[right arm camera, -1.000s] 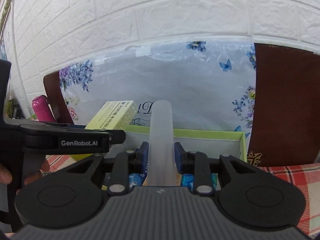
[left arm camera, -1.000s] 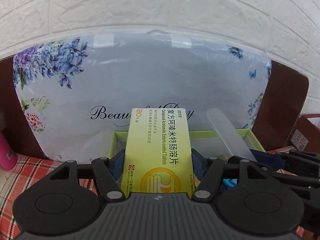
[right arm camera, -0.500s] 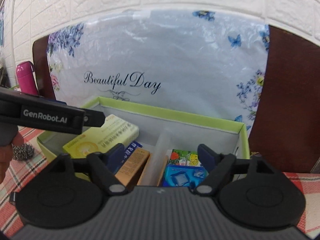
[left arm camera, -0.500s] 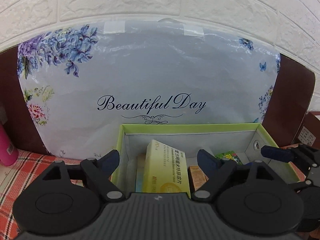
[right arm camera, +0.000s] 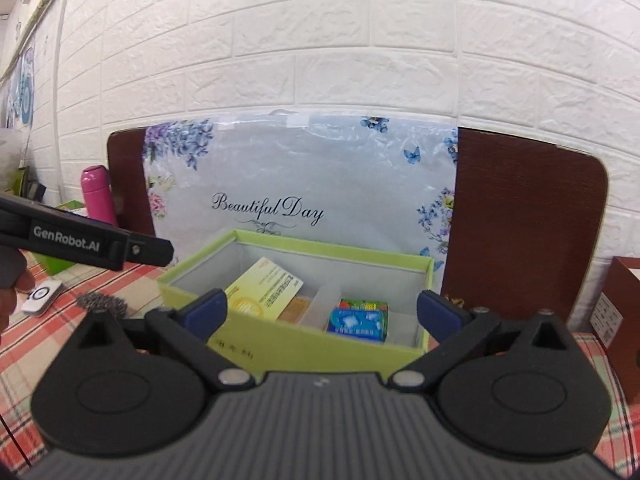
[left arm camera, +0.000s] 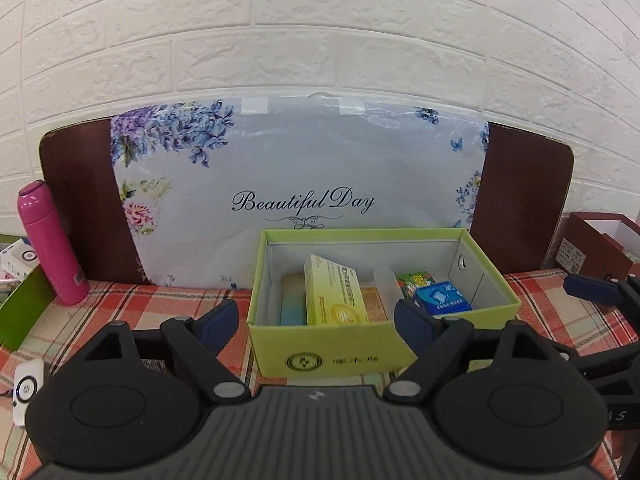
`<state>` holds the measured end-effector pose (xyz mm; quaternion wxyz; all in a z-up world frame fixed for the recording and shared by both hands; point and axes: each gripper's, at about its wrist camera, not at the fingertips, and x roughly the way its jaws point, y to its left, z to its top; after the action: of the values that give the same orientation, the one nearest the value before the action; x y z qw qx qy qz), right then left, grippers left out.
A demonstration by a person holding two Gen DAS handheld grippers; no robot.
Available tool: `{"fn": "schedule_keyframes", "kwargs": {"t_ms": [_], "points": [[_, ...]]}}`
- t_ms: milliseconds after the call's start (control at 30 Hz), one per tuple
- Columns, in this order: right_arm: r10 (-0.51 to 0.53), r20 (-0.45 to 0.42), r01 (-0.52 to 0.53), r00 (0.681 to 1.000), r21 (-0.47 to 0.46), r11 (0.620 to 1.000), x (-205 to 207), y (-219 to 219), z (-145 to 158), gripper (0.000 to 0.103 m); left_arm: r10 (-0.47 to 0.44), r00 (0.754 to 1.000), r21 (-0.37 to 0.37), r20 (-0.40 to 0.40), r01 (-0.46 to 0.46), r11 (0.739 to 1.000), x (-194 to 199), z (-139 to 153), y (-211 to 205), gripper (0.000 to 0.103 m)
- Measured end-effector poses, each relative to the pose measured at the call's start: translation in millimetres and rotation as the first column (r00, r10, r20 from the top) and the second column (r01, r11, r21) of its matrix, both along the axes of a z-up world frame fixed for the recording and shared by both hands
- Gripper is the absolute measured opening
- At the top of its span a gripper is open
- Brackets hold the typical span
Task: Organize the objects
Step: 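Carry the yellow box and tube into the green box, release both, then grasp the olive-green small box with left tool while right tool grasps glove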
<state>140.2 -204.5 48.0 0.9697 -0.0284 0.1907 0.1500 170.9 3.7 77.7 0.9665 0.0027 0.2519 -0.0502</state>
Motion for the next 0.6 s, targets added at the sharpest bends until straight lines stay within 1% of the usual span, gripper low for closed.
{"fn": "schedule_keyframes", "kwargs": {"t_ms": [100, 233, 433, 600], "points": [[-0.005, -0.016, 0.006, 1.000, 0.009, 1.000, -32, -5, -8, 0.103, 0.000, 1.000, 0.008, -0.015, 0.000, 1.000, -27, -12, 2, 0.088], [-0.022, -0.046, 0.023, 0.999, 0.020, 1.000, -64, -10, -22, 0.103, -0.004, 0.997, -0.019, -0.079, 0.002, 1.000, -52, -34, 9, 0.088], [-0.036, -0.122, 0.043, 0.992, 0.058, 0.997, -99, -13, -49, 0.103, 0.016, 0.986, -0.044, -0.169, -0.023, 0.999, -77, -68, 20, 0.088], [-0.033, -0.186, 0.042, 0.982, 0.046, 0.998, -119, -4, -72, 0.103, 0.041, 0.969, -0.019, -0.242, -0.047, 0.999, -89, -94, 31, 0.088]]}}
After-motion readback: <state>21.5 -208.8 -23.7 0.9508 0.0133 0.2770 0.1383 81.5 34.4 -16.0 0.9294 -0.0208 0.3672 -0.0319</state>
